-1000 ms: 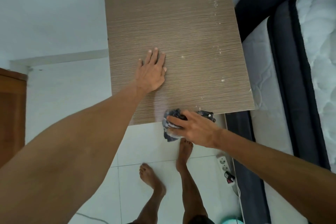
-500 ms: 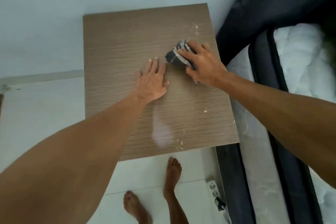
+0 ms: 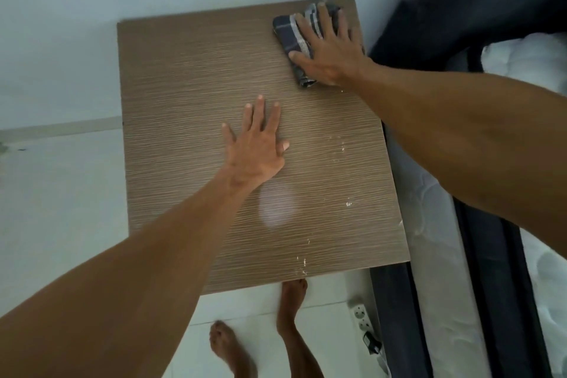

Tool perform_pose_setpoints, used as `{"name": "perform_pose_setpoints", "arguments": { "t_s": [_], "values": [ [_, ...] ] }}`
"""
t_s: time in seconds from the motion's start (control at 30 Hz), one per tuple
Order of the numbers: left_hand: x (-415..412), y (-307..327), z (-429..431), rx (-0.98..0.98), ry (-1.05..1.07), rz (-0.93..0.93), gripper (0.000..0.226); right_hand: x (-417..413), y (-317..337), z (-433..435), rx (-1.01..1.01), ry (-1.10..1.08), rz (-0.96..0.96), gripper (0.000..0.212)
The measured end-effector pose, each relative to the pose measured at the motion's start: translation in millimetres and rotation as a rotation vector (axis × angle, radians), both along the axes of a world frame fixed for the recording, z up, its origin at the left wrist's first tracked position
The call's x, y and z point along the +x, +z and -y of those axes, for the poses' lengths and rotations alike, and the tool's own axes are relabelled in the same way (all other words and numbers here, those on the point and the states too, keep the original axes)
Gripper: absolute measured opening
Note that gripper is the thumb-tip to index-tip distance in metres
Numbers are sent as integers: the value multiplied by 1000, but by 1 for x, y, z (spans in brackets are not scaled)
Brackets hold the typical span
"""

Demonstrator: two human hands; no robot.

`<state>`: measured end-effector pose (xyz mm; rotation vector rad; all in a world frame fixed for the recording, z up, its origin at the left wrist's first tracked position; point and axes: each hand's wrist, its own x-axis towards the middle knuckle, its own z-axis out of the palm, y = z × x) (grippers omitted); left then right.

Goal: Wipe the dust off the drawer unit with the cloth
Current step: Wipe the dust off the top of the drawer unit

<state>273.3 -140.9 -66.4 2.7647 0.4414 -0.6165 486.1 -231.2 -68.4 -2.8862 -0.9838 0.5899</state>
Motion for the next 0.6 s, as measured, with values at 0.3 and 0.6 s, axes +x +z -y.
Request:
{"name": "perform_pose_setpoints", "arguments": {
  "t_s": [0.3,0.6],
  "values": [
    [-4,7,-3,-59,14,-26,69,-84,-9,34,-1,65,75,74],
    [-59,9,-11,-35,-17,30,74,-195,-6,78,-18,100,74,67]
  ]
}}
